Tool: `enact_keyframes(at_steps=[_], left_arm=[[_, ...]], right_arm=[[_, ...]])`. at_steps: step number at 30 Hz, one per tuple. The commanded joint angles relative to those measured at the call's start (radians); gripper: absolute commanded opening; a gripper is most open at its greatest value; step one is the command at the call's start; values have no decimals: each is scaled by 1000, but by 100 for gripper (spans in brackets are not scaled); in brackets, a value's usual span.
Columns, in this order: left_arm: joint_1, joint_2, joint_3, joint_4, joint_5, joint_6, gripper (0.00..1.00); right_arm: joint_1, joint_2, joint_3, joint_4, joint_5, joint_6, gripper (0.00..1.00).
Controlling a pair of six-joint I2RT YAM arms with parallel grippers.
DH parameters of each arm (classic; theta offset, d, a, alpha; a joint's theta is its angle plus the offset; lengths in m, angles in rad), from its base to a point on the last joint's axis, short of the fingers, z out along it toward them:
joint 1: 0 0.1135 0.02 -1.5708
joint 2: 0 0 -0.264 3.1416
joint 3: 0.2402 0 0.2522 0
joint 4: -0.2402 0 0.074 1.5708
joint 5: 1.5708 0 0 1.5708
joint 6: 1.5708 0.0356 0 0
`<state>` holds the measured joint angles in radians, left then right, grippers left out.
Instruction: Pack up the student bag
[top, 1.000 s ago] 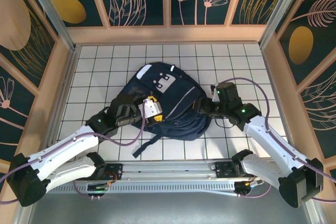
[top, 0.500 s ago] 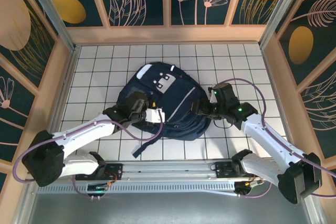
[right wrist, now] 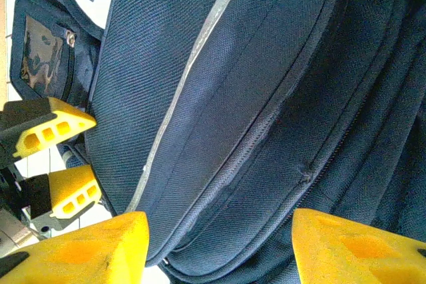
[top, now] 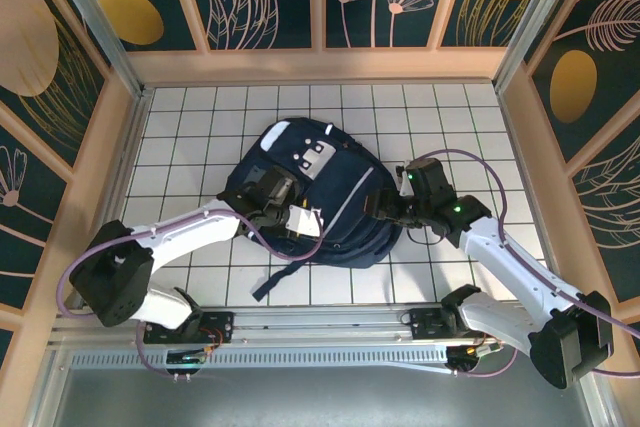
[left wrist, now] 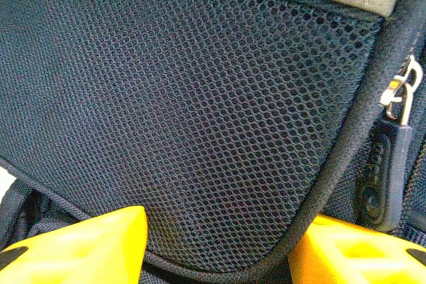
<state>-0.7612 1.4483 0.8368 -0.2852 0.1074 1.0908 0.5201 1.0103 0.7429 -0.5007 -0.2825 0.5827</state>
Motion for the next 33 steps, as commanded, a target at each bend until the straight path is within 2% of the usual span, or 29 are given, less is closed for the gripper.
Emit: enact_keyframes(at_steps=[1, 5, 8, 10, 12, 16, 20, 23, 26, 28, 33], left_arm=[[3, 38, 25, -46, 70, 51, 57], [3, 70, 25, -74, 128, 106, 51], [3, 91, 40, -84, 177, 120, 37], [4, 104, 51, -89, 185, 112, 21], [3, 112, 71, -92, 197, 83, 0], [4, 91, 89, -65, 258, 6, 0], [3, 41, 76, 37, 373, -144, 0], [3, 16, 39, 141, 423, -283, 0], [3, 8, 1, 226, 446, -403, 0], [4, 6, -25, 280, 450, -471, 0], [4, 31, -26, 315, 441, -604, 0]], right_arm=[[9, -13, -20, 29, -16, -11, 59], [9, -14, -25, 32, -10, -5, 59], [9, -14, -27, 37, -7, 1, 59], [9, -12, -26, 41, -7, 6, 59], [9, -14, -25, 44, -7, 12, 59], [9, -22, -27, 44, -21, 14, 59], [12, -44, -29, 63, -102, 11, 58], [21, -82, -24, 27, -111, 29, 55], [50, -145, -22, -55, -50, 32, 51], [87, -187, -26, -101, 2, 37, 44], [260, -207, -50, -93, 132, 88, 31]])
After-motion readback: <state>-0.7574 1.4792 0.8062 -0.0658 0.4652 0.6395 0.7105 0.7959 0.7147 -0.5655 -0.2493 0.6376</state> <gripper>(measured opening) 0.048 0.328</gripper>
